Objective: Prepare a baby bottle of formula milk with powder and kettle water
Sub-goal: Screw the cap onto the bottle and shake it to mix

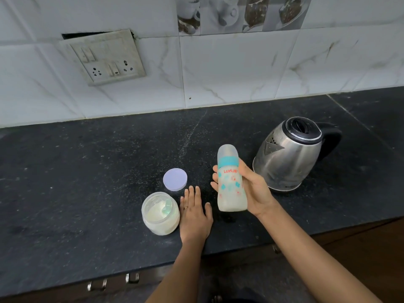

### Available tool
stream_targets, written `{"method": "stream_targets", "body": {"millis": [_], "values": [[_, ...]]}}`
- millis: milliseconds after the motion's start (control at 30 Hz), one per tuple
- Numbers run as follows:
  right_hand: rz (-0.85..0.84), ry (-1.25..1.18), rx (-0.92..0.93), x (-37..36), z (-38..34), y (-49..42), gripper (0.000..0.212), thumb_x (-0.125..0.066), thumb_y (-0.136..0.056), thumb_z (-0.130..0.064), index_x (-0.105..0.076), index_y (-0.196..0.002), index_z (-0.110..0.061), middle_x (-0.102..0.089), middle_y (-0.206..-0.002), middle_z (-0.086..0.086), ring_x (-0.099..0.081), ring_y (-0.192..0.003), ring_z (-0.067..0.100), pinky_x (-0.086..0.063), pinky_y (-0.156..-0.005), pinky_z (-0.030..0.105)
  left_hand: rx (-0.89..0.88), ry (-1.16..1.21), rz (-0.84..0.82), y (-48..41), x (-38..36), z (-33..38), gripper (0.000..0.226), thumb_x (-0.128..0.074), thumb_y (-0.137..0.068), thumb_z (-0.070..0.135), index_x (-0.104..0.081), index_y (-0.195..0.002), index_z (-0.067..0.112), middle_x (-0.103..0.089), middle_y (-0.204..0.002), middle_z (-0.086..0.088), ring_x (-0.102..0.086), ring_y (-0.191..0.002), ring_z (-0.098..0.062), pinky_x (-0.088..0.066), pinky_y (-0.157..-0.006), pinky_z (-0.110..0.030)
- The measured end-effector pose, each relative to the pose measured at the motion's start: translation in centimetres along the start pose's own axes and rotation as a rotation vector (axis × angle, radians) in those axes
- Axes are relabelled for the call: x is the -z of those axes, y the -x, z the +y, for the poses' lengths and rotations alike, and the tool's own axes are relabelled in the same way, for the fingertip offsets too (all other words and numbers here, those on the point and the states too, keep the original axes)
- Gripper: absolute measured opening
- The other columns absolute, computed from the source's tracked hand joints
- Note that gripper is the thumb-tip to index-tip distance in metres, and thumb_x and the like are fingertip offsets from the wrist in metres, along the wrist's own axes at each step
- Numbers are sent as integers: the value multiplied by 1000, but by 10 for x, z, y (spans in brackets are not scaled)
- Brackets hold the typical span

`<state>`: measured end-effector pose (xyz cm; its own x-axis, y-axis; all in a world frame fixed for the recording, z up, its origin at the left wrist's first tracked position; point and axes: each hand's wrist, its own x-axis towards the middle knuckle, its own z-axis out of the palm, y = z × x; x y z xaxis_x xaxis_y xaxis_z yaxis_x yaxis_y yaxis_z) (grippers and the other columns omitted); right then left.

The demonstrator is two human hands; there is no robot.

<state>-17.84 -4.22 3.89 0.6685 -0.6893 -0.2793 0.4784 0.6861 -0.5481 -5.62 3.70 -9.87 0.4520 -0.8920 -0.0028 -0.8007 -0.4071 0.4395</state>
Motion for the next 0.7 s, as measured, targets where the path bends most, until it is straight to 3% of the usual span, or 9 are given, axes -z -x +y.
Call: {"method": "stream_targets", "body": {"millis": [67,167,200,300,400,467,567,700], "values": [[-12,-68,25,-2,-2,-4,77,-85,-67,-20,-49,-133,-4,-64,-111,22,-69,-94,31,-58,-79,47,-3,-3,1,0,0,0,61,-22,-99,39,-11,-153,14,-6,-161,-5,1,-148,-16,13,-116,-28],[111,-153,98,-4,-6,-8,40,-59,-90,-26,-50,-123,-4,-61,-107,21,-70,-88,28,-59,-81,47,0,10,9,0,-2,0,67,-17,-92,43,-14,-153,14,-10,-161,-6,-2,-148,-16,12,-116,-28],[100,-147,70,-3,-6,-7,42,-61,-90,-25,-50,-124,-4,-61,-107,21,-70,-88,28,-59,-80,47,-1,11,10,0,-2,-1,68,-16,-92,43,-15,-153,14,-11,-161,-6,-2,-148,-16,11,-116,-28],[52,-181,-45,-4,-1,1,73,-87,-65,-19,-53,-127,0,-63,-112,24,-68,-94,33,-59,-76,48,-3,-3,17,0,-3,-1,72,-8,-89,46,-15,-153,14,-11,-161,-5,-3,-148,-16,11,-116,-29],[56,-429,-18,-12,-5,-5,65,-84,-66,-9,-53,-122,1,-56,-118,29,-60,-102,39,-58,-70,55,-3,-6,19,-1,-3,0,73,-6,-88,47,-14,-153,14,-10,-161,-5,-2,-148,-16,11,-116,-28],[87,-595,-2,-13,-7,-12,90,-88,-52,6,-46,-131,0,-46,-134,30,-54,-109,42,-55,-67,62,3,-6,16,-1,-4,-1,71,-8,-89,46,-14,-153,15,-10,-161,-5,-2,-148,-16,11,-116,-28],[141,-590,58,-8,-9,-22,114,-92,-41,7,-39,-141,-8,-38,-146,25,-50,-119,44,-54,-64,63,5,-4,15,0,-3,0,70,-9,-90,46,-13,-153,15,-10,-161,-4,-1,-148,-16,10,-117,-29],[154,-563,55,-6,-13,-24,112,-93,-44,3,-38,-141,-9,-41,-144,24,-53,-116,44,-53,-67,66,10,-2,7,0,-2,1,67,-16,-93,43,-12,-153,15,-8,-161,-4,0,-148,-16,12,-116,-29]]}}
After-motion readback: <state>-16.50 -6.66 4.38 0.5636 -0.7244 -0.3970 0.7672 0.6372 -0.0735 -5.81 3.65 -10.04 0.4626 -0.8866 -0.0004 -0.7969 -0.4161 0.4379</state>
